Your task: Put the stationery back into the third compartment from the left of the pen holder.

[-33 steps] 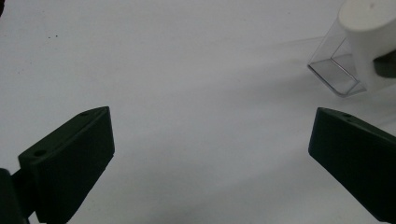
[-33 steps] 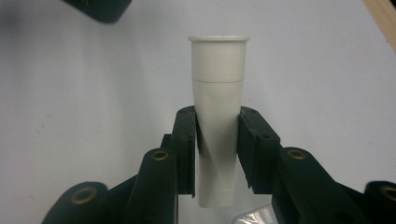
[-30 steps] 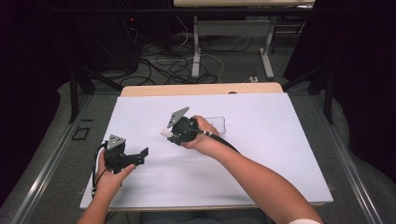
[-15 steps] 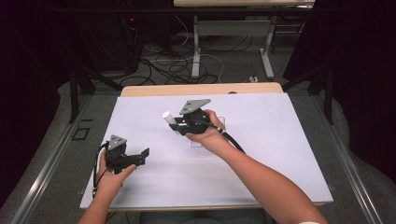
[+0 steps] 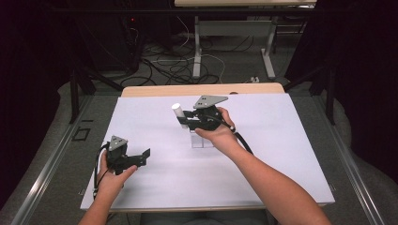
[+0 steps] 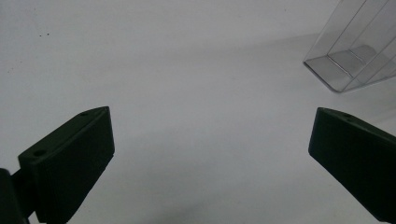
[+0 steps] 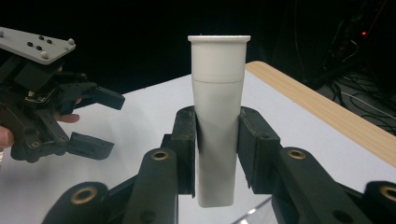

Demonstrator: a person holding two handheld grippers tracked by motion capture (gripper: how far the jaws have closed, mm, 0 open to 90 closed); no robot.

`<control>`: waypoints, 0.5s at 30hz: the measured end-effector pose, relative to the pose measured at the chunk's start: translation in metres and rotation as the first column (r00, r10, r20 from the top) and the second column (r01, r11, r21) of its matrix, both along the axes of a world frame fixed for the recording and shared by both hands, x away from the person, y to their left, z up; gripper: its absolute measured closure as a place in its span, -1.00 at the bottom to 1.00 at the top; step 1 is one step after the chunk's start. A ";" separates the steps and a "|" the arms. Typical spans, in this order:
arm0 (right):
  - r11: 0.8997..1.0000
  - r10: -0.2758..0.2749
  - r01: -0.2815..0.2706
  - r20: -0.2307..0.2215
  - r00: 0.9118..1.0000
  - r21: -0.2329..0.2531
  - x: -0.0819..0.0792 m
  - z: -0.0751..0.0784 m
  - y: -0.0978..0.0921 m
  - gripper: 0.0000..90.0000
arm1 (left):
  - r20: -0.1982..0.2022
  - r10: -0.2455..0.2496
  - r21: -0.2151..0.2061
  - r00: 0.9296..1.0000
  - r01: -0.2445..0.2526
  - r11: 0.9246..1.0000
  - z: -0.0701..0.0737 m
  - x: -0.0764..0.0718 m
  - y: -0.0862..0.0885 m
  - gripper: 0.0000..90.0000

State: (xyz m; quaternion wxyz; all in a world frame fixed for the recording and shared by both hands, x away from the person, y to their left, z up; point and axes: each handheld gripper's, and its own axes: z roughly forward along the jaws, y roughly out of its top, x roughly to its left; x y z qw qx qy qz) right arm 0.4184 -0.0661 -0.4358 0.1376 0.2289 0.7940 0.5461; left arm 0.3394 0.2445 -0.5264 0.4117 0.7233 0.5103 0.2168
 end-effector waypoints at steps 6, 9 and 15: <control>0.999 -0.032 0.032 0.005 0.999 0.033 0.000 0.001 -0.020 0.54 | 0.010 0.004 -0.009 1.000 -0.004 1.000 0.000 0.000 0.000 -0.99; 0.997 -0.049 0.049 0.014 0.999 0.051 -0.002 0.002 -0.030 0.54 | 0.008 0.000 -0.006 1.000 0.000 1.000 0.001 0.000 0.000 -0.99; 0.993 -0.092 0.090 0.023 0.996 0.077 -0.005 0.001 -0.052 0.54 | 0.006 -0.002 -0.003 1.000 0.002 1.000 0.001 -0.001 -0.001 -0.99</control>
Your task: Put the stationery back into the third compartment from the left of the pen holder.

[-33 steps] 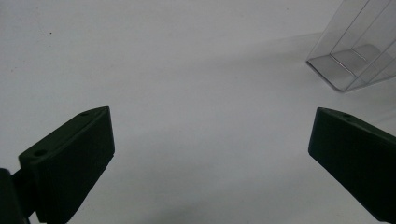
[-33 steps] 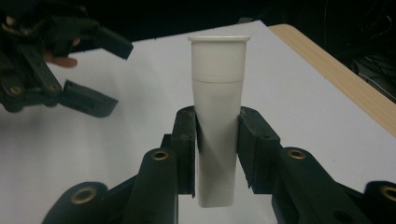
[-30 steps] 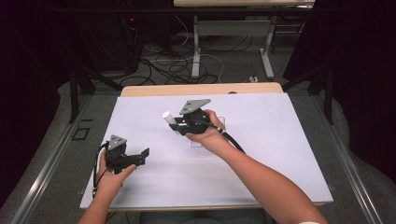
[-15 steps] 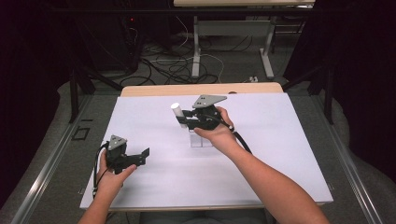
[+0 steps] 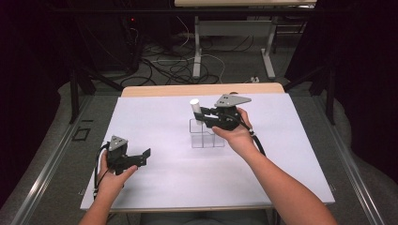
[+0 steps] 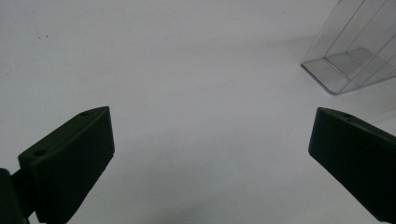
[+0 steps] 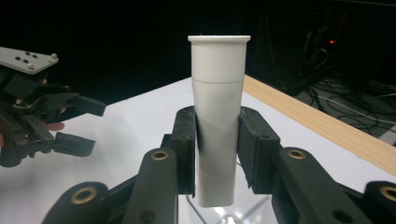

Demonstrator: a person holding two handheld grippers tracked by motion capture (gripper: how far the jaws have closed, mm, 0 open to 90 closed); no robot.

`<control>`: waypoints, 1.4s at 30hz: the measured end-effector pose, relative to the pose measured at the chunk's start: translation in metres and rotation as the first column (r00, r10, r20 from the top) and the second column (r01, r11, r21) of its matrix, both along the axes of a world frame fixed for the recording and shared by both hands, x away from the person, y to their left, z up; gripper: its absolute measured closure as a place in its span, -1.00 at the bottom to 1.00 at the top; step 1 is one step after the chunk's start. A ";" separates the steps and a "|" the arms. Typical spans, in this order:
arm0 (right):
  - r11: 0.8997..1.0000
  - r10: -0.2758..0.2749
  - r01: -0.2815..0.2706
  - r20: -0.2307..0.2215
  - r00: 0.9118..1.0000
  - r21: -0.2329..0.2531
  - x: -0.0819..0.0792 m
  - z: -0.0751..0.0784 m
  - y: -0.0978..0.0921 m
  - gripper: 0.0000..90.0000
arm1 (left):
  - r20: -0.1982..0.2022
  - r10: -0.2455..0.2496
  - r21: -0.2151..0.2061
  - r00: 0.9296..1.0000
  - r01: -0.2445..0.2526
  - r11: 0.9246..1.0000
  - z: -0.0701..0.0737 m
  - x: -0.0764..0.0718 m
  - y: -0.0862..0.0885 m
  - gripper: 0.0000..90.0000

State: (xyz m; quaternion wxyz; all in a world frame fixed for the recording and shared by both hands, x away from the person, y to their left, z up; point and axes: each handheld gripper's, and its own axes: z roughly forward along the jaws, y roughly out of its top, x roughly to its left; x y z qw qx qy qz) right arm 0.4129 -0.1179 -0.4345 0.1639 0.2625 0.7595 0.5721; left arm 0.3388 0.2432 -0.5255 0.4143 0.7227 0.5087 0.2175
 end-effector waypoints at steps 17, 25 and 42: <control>0.993 -0.114 0.113 0.020 0.993 0.037 -0.006 -0.018 -0.049 0.54 | -0.002 -0.004 0.008 1.000 0.004 1.000 0.000 0.000 -0.005 -0.99; 0.989 -0.143 0.143 0.011 0.990 0.023 -0.004 -0.037 -0.051 0.54 | -0.004 -0.005 0.010 1.000 0.005 1.000 0.000 0.000 -0.004 -0.99; 0.984 -0.172 0.173 0.007 0.985 -0.037 0.000 -0.070 -0.046 0.54 | -0.004 -0.004 0.013 1.000 0.004 1.000 0.000 0.000 -0.004 -0.99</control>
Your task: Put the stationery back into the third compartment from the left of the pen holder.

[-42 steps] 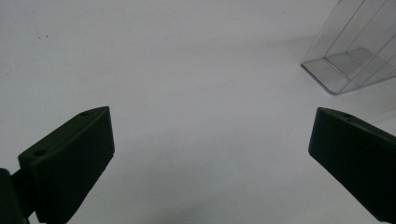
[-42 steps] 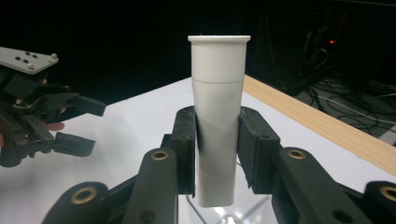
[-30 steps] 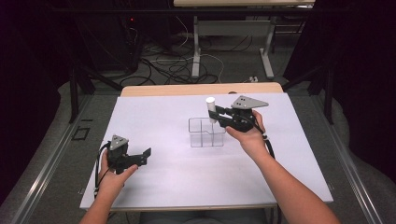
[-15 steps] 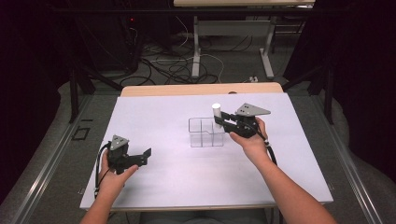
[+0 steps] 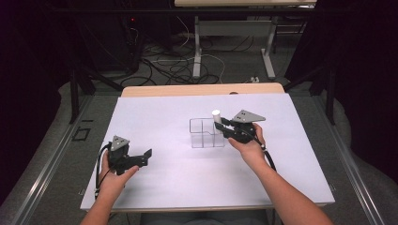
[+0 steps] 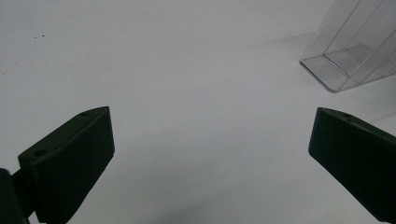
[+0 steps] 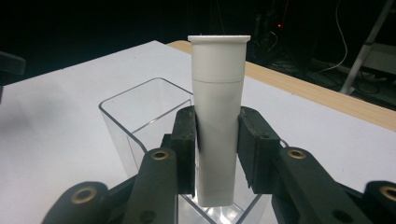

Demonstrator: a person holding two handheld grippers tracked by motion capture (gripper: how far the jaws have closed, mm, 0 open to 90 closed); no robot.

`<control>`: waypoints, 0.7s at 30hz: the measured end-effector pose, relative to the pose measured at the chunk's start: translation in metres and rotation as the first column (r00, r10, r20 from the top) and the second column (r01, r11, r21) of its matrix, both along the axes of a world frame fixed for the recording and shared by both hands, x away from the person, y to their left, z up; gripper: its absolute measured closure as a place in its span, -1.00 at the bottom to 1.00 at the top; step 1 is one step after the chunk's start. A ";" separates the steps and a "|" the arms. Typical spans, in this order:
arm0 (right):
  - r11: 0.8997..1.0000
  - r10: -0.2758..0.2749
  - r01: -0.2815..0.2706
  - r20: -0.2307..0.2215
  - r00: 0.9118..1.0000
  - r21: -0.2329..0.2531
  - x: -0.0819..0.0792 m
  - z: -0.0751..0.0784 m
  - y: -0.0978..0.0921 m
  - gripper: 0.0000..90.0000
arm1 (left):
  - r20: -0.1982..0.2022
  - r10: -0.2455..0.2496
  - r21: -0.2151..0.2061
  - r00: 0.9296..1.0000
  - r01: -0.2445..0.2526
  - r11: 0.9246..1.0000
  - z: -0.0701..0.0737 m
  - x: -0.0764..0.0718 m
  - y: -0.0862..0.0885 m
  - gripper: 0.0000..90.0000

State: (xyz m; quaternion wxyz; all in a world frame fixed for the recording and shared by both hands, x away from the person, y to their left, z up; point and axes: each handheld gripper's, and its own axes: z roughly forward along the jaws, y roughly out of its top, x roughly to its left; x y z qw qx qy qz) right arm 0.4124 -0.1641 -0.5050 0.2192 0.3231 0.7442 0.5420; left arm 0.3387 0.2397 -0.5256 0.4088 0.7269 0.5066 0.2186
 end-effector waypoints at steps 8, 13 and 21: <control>1.000 -0.020 0.019 -0.029 0.999 -0.009 0.001 -0.011 -0.002 0.54 | 0.002 0.001 -0.003 1.000 -0.001 1.000 -0.001 0.001 -0.001 -0.99; 1.000 -0.026 0.025 -0.041 0.999 -0.008 0.002 -0.012 -0.002 0.54 | 0.001 -0.001 0.001 1.000 0.001 1.000 -0.001 0.000 -0.001 -0.99; 1.000 -0.026 0.026 -0.055 0.998 0.003 -0.001 -0.010 -0.003 0.36 | 0.002 0.002 -0.002 1.000 -0.002 1.000 0.000 0.001 -0.001 -0.99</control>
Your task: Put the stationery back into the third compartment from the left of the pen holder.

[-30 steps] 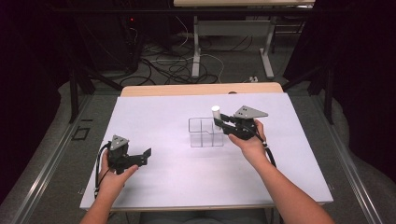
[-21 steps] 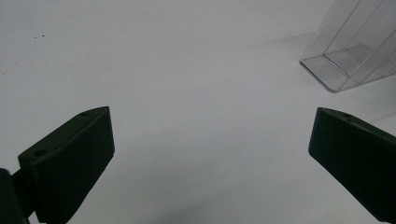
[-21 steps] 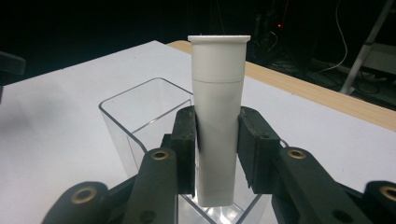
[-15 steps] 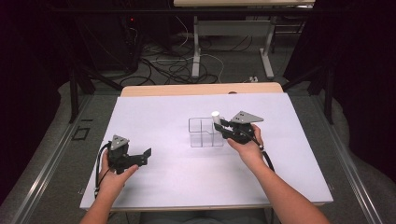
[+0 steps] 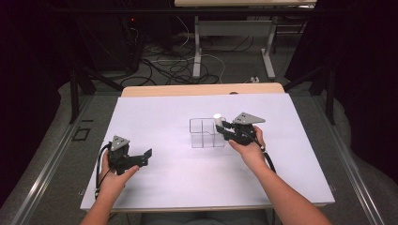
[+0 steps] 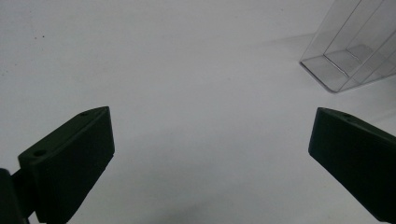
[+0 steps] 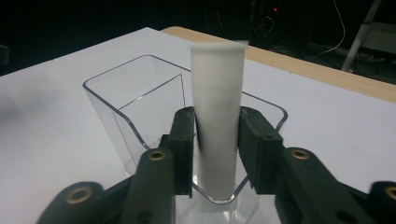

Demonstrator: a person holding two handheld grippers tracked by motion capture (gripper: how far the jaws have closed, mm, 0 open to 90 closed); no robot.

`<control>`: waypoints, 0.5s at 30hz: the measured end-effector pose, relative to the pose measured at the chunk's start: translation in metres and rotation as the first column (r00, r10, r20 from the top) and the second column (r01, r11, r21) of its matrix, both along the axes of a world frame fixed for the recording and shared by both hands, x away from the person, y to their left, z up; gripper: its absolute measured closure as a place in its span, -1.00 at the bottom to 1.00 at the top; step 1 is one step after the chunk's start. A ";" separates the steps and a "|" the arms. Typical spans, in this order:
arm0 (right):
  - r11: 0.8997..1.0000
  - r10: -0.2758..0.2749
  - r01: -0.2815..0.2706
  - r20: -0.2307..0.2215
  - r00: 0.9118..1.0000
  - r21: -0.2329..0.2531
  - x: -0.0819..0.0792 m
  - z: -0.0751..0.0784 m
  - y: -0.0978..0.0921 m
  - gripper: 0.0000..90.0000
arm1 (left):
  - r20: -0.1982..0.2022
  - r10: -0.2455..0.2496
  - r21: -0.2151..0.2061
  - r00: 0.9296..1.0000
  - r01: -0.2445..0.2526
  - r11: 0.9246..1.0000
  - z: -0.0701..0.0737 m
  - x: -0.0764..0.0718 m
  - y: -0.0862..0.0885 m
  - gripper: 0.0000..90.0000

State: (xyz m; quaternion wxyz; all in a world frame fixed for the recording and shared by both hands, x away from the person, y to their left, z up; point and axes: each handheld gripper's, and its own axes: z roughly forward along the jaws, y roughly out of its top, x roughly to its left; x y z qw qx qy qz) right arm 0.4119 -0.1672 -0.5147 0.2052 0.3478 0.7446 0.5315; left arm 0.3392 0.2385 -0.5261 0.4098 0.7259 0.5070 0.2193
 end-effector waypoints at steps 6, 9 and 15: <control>1.000 0.007 -0.007 0.021 1.000 -0.002 -0.007 0.009 -0.004 0.04 | 0.000 -0.001 0.003 1.000 0.001 1.000 0.000 0.001 0.000 -0.99; 1.000 0.006 -0.006 0.031 1.000 0.009 -0.011 0.013 -0.006 -0.05 | 0.004 0.003 -0.001 1.000 -0.003 1.000 0.000 0.000 0.000 -0.99; 1.000 -0.002 0.002 0.019 1.000 0.006 -0.019 0.021 -0.014 -0.17 | 0.009 0.005 -0.001 1.000 -0.005 1.000 0.000 -0.001 0.001 -0.99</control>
